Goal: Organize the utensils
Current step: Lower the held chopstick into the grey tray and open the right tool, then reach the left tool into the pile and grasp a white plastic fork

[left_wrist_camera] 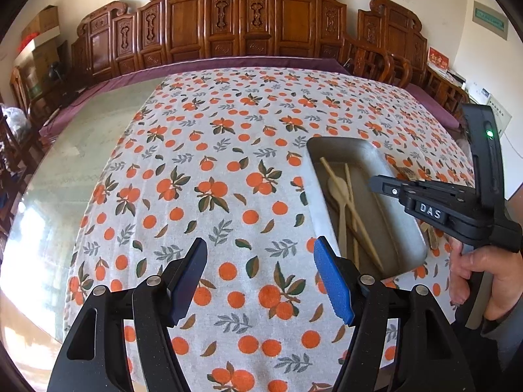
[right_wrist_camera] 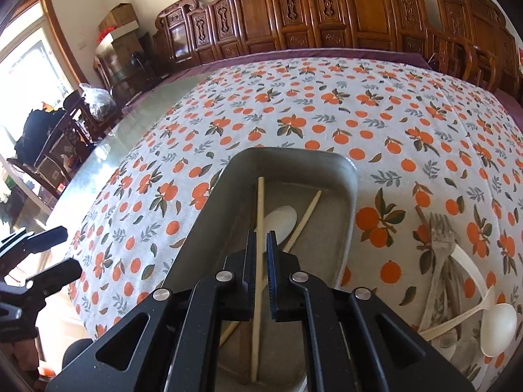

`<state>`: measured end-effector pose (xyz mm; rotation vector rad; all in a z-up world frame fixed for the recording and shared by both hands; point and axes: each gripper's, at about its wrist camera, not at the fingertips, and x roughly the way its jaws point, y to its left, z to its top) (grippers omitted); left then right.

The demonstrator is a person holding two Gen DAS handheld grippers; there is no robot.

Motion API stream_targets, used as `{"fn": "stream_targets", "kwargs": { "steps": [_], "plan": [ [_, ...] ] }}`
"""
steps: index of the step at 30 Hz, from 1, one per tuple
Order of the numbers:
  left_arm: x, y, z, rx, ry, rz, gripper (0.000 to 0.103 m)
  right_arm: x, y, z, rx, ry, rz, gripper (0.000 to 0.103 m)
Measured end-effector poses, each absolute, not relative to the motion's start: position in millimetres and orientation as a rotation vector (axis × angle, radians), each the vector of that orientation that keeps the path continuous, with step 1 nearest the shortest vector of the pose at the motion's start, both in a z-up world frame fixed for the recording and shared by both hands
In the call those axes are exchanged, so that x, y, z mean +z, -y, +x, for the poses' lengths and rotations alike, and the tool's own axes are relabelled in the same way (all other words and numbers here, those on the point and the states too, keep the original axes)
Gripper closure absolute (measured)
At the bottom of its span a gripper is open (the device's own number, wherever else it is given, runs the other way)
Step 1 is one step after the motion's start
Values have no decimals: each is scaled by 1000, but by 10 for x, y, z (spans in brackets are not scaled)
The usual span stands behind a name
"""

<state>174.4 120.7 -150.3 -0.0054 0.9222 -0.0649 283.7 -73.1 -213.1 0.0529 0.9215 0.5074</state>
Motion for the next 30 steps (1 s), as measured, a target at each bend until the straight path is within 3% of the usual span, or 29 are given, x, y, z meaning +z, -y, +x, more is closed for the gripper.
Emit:
{"fn": "stream_targets", "kwargs": {
  "steps": [6,14,22,26,30],
  "plan": [
    [-1402,-1038,1674,-90,-893,16,37,-1933,1043,2557,502,-858,-8,95],
    [-1303,-744,1594,-128,-871,44,22,-1764,1725,2188,458,-811,-39,95],
    [-1205,-378,1516,-166,-848,37,22,-1689,2304,2020,415,-797,-42,95],
    [-1238,-156,1523,-194,-851,39,22,-1682,2531,1941,398,-797,-46,86],
    [-1328,121,1570,-227,-866,55,22,-1722,2751,1879,382,-798,-37,86]
  ]
}}
